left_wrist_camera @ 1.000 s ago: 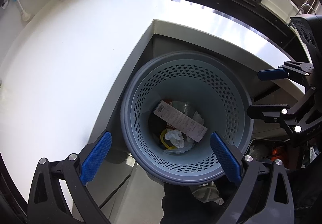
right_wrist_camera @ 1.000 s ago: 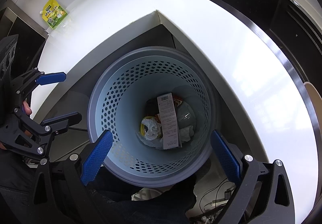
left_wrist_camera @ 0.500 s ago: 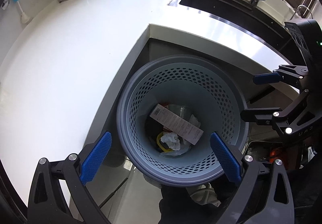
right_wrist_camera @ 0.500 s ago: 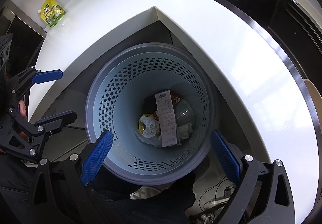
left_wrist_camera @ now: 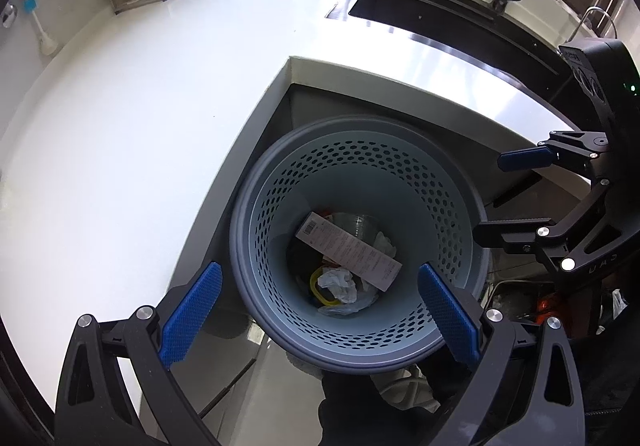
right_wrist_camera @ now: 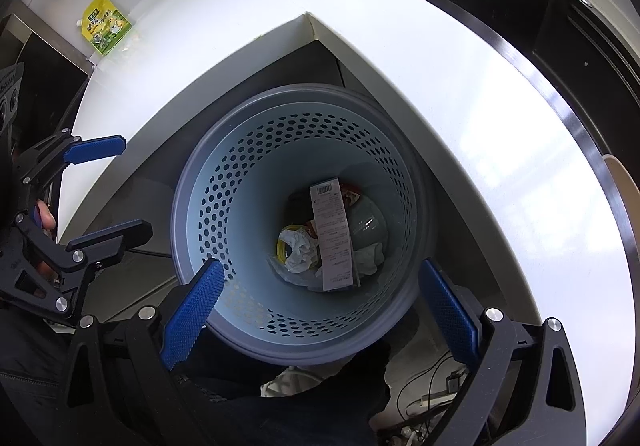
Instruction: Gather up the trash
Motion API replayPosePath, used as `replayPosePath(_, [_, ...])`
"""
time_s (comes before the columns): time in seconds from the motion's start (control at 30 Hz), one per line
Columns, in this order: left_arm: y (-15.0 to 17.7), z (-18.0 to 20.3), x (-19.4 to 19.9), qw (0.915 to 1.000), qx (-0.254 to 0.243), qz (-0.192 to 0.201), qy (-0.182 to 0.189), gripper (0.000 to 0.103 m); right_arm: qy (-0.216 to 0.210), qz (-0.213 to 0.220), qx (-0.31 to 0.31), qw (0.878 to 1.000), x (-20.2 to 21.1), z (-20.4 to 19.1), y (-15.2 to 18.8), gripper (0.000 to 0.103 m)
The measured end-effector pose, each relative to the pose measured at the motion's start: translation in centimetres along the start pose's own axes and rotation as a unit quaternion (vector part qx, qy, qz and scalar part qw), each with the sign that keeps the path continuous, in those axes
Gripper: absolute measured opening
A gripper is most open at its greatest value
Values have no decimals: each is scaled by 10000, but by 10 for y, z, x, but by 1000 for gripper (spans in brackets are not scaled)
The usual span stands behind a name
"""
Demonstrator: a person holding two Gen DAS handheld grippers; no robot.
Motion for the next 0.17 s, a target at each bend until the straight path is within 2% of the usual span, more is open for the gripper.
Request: replayPosePath(0.17, [0,1,-2,9999,-8,-61,81,96,-8,10,8,10000,1,1,-1,93])
Point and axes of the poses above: each gripper's, at about its wrist camera, not at the fingertips, and x roughly against the way its jaws point, z to its right, y to its underside, the point moved 3 cm from there along -x, roughly the way its jaws point, and after that the axes turned 3 degrees about -x, right-handed, at the moved point
